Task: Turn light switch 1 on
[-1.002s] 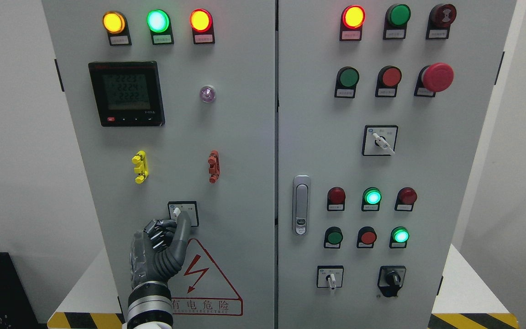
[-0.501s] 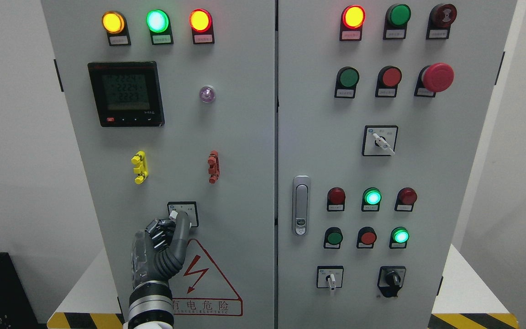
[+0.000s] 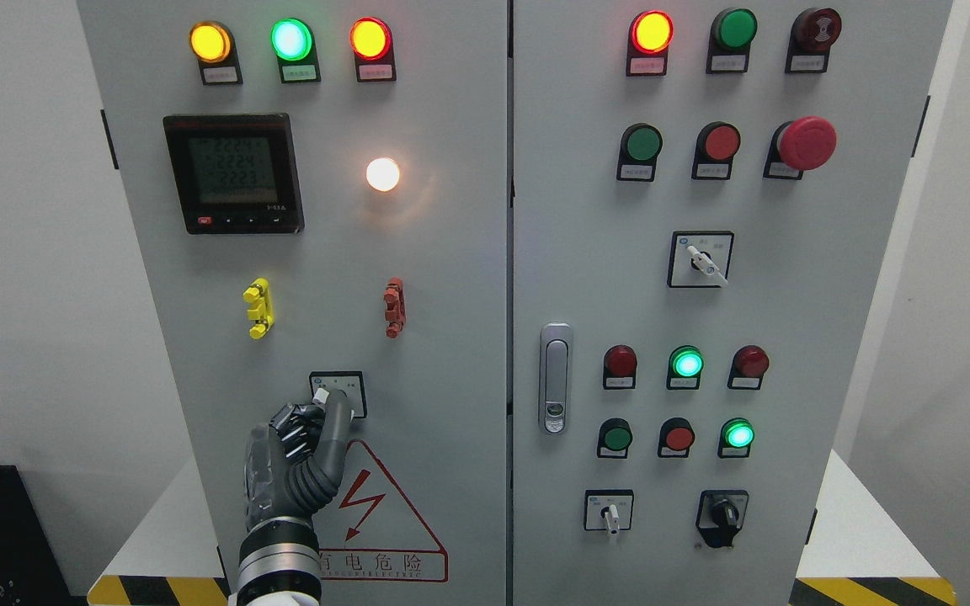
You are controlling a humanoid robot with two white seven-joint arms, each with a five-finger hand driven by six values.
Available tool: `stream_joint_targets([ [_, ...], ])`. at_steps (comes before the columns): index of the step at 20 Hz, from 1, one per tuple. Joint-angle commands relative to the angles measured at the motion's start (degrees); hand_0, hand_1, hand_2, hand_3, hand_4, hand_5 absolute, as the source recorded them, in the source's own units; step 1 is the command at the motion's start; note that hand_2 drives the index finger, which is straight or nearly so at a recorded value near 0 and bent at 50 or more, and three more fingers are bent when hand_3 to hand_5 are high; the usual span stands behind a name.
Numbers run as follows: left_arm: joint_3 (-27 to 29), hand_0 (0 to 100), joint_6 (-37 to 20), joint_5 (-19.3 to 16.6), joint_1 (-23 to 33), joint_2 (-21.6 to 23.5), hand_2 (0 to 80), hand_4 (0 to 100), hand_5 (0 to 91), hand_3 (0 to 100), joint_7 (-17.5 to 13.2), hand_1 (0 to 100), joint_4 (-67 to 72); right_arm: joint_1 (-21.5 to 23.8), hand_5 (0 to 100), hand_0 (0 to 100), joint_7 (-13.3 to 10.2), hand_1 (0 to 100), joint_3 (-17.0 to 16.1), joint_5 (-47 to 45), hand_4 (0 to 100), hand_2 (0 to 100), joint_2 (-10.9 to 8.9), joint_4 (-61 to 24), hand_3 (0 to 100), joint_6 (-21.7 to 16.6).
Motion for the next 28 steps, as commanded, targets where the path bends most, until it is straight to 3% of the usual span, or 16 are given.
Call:
stream_joint_targets([
  [1,0.0,68,0.2,0.3,0.0,0.0,59.3,93,87.3,94,0.0,49,0.1,0.0,0,31,0.0,0,0.0,0.0,0,0,0.00,0.0,0,0.0],
  [14,0.0,43,0.2,0.4,-0.3,-0.1,60.0,94,87.3,95,-0.1,45,0.1,0.0,0,31,0.0,0,0.0,0.0,0,0,0.00,0.0,0,0.0],
  [28,0.0,28,0.2,0.5,-0.2,0.0,60.2,94,87.2,96,-0.1,43,0.0,0.0,0,31,0.0,0,0.0,0.0,0,0,0.00,0.0,0,0.0],
])
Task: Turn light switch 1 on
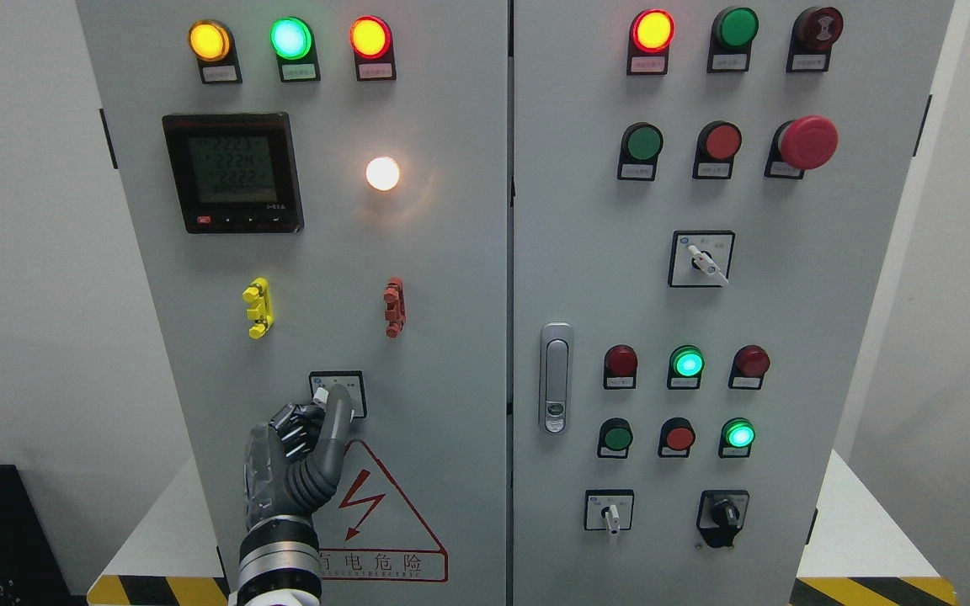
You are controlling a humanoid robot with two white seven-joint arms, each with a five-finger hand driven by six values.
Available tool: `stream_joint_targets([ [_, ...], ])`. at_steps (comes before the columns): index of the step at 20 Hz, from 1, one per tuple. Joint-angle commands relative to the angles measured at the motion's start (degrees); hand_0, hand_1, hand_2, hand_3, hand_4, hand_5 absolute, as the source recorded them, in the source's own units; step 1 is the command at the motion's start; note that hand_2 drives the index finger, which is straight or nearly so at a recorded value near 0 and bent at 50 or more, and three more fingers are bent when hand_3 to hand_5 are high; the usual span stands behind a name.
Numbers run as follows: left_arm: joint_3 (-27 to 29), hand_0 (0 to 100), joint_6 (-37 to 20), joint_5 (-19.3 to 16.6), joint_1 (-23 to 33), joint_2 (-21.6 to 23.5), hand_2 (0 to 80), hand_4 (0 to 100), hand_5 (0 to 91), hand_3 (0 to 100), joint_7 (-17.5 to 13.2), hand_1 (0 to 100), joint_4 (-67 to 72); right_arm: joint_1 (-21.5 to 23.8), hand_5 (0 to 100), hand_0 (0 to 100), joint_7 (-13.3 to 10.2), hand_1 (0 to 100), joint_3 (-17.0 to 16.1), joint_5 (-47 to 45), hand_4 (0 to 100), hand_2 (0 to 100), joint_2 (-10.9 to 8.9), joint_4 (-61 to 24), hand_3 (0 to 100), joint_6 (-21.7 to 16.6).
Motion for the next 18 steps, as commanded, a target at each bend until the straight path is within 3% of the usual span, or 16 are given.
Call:
stream_joint_targets([
  [1,0.0,28,-0.1,0.1,0.1,0.0,60.2,94,87.2,96,0.1,43,-0.1,0.0,0,31,0.0,0,0.0,0.0,0,0,0.00,0.0,0,0.0],
  [18,-0.5,22,-0.6,0.8,1.6,0.2,61.8,94,87.2,96,0.2,43,-0.8,0.0,0,31,0.0,0,0.0,0.0,0,0,0.00,0.0,0,0.0],
])
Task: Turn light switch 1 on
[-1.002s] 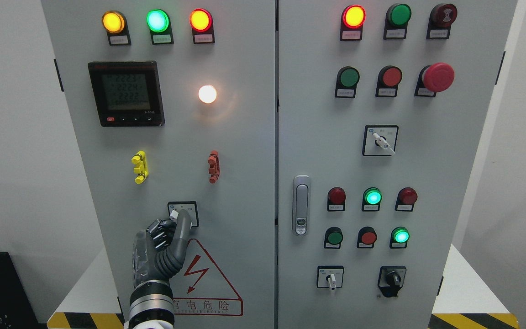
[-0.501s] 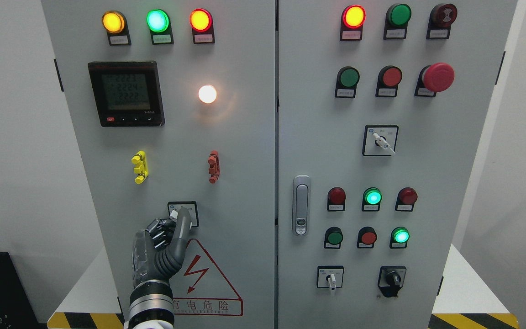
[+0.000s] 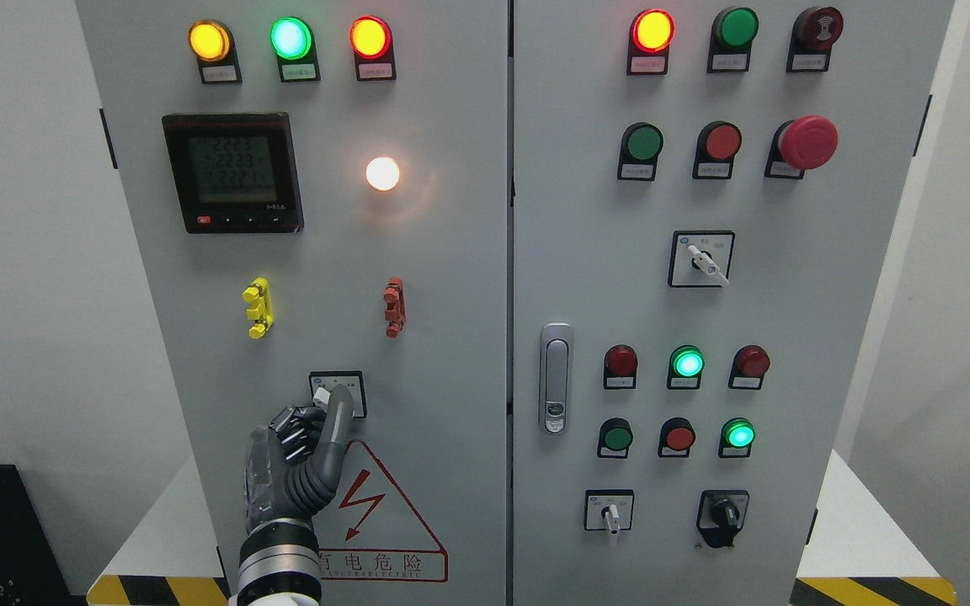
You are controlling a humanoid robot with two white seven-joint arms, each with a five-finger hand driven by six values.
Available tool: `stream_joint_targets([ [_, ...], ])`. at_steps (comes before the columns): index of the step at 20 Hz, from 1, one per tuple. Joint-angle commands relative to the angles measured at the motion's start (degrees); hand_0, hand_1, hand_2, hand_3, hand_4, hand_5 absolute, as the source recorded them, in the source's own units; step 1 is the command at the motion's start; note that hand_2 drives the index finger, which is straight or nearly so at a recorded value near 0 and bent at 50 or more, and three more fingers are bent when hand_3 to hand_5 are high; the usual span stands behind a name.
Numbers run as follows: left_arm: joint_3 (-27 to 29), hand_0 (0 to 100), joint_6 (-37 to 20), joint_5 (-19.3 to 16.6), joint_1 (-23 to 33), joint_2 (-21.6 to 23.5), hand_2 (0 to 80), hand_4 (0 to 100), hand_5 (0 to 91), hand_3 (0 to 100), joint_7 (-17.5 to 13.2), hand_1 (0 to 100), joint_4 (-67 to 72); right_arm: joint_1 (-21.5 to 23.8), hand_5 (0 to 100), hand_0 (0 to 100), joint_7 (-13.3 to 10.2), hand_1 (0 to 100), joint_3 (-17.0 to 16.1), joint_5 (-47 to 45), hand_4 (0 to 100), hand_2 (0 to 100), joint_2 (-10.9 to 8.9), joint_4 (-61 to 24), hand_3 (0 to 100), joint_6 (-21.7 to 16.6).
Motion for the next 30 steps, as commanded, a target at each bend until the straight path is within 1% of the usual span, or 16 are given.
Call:
stream_joint_targets([
  [1,-0.6,22,-0.3,0.2,1.1,0.1,61.8,94,87.2,96,0.1,43,-0.7,0.0,0,31,0.0,0,0.0,0.0,0,0,0.00,0.0,0,0.0],
  [7,-1.2,21,-0.4,0.1,3.2,0.3,62.2,94,87.1,96,0.1,43,-3.1,0.0,0,31,0.0,0,0.0,0.0,0,0,0.00,0.0,0,0.0],
  [10,-2.2,21,-1.1,0.1,6.6,0.7,62.2,94,87.1,96,0.1,43,-4.8,0.0,0,31,0.0,0,0.0,0.0,0,0,0.00,0.0,0,0.0],
  [11,-2.5,21,-2.5,-0.1,8.1,0.9,62.3,94,87.1,96,0.1,43,-5.3,0.0,0,31,0.0,0,0.0,0.0,0,0,0.00,0.0,0,0.0],
  [14,-2.4,22,-11.2,-0.4,15.0,1.9,60.9,94,87.2,96,-0.2,43,-5.2,0.0,0,31,0.0,0,0.0,0.0,0,0,0.00,0.0,0,0.0],
  [15,-1.9,22,-14.2,-0.5,18.2,2.4,60.2,93,87.6,97,-1.1,43,-5.2,0.0,0,31,0.0,0,0.0,0.0,0,0,0.00,0.0,0,0.0],
  [17,0.0,22,-20.7,-0.5,25.6,3.3,58.2,95,87.8,99,-5.3,43,-4.6,0.0,0,31,0.0,0,0.0,0.0,0,0,0.00,0.0,0,0.0],
  [19,4.9,23,-29.8,-0.4,33.1,4.6,54.9,98,87.1,99,-9.3,41,-1.4,0.0,0,31,0.0,0,0.0,0.0,0,0,0.00,0.0,0,0.0],
  [21,9.1,23,-40.4,-0.4,38.6,6.4,51.6,100,85.8,94,-10.9,37,6.1,0.0,0,31,0.0,0,0.0,0.0,0,0,0.00,0.0,0,0.0],
  [22,10.7,23,-44.5,-0.3,40.6,7.4,50.3,100,85.4,93,-11.0,37,10.2,-0.1,0,31,0.0,0,0.0,0.0,0,0,0.00,0.0,0,0.0],
  [24,12.8,23,-50.5,0.3,44.2,9.5,46.4,97,83.6,90,-11.5,35,19.1,0.0,0,31,0.0,0,0.0,0.0,0,0,0.00,0.0,0,0.0],
  [25,13.8,22,-53.2,0.7,45.5,10.3,45.7,97,79.6,90,-12.1,34,24.1,0.0,0,31,0.0,0,0.0,0.0,0,0,0.00,0.0,0,0.0],
  [26,14.7,22,-56.2,1.3,46.7,11.0,45.4,96,71.3,89,-12.6,33,29.4,0.0,0,31,0.0,0,0.0,0.0,0,0,0.00,0.0,0,0.0],
  [28,15.3,21,-61.0,2.1,48.3,12.1,44.9,95,67.4,87,-13.5,32,41.6,0.0,0,31,0.0,0,0.0,0.0,0,0,0.00,0.0,0,0.0],
  [29,15.3,21,-62.7,2.0,48.5,12.2,42.9,92,61.1,83,-14.4,32,48.4,0.0,0,31,0.0,0,0.0,0.0,0,0,0.00,0.0,0,0.0],
  [30,15.3,21,-64.2,2.0,48.5,12.2,42.6,91,60.8,83,-16.0,32,55.5,0.0,0,31,0.0,0,0.0,0.0,0,0,0.00,0.0,0,0.0],
])
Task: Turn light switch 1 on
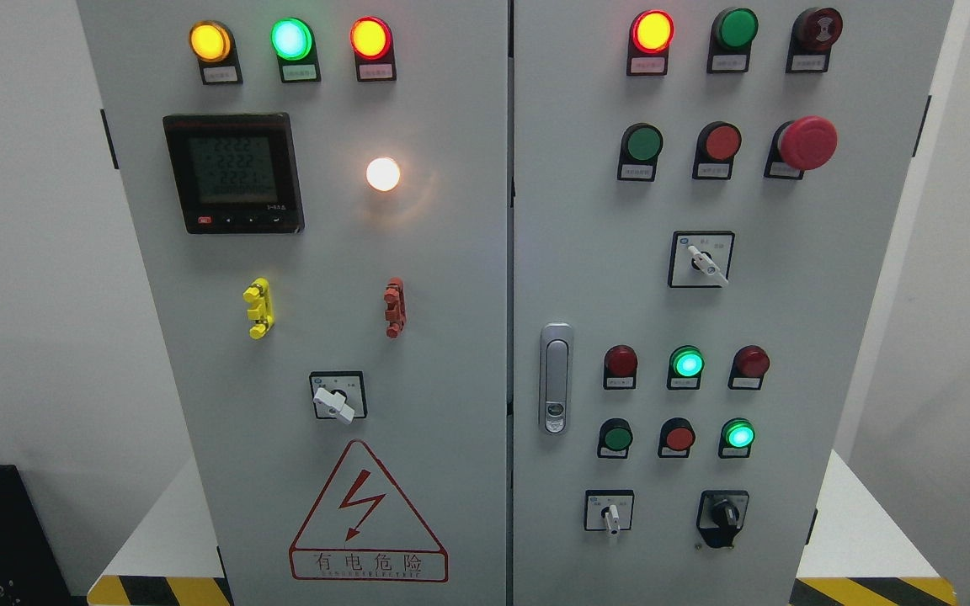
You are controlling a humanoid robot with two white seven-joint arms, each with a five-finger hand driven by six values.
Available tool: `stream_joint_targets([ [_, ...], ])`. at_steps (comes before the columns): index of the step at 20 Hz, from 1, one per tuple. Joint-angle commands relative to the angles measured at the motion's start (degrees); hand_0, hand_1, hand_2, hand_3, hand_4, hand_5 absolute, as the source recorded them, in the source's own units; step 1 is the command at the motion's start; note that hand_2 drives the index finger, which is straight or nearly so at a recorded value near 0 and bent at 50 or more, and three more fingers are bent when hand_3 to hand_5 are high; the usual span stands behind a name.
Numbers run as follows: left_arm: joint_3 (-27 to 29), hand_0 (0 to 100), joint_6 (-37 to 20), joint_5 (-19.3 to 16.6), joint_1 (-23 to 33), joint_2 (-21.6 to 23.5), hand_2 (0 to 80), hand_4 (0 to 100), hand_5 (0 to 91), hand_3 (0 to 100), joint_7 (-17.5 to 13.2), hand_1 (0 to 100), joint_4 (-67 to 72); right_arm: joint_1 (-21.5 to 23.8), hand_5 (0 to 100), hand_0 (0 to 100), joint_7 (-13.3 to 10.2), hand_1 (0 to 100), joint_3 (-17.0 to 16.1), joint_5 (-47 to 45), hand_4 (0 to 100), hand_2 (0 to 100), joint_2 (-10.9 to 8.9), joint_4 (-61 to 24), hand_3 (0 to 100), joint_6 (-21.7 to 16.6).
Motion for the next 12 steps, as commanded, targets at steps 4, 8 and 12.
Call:
stream_joint_targets([
  [4,6.9,22,-7.9,0.6,4.6,6.1,32.1,74,41.2,65,-6.1,32,63.0,0.0,0,31,0.0,0,0.0,0.0,0,0,0.00,0.0,0,0.0],
  [8,6.7,23,-3.9,0.9,-1.2,6.7,6.6,39,6.2,24,-14.0,31,82.3,0.0,0,31,0.0,0,0.0,0.0,0,0,0.00,0.0,0,0.0],
  [12,6.7,25,6.7,1.1,-6.6,8.0,0.0,18,0.0,3,-20.0,25,90.8,0.0,0,31,0.0,0,0.0,0.0,0,0,0.00,0.0,0,0.0],
])
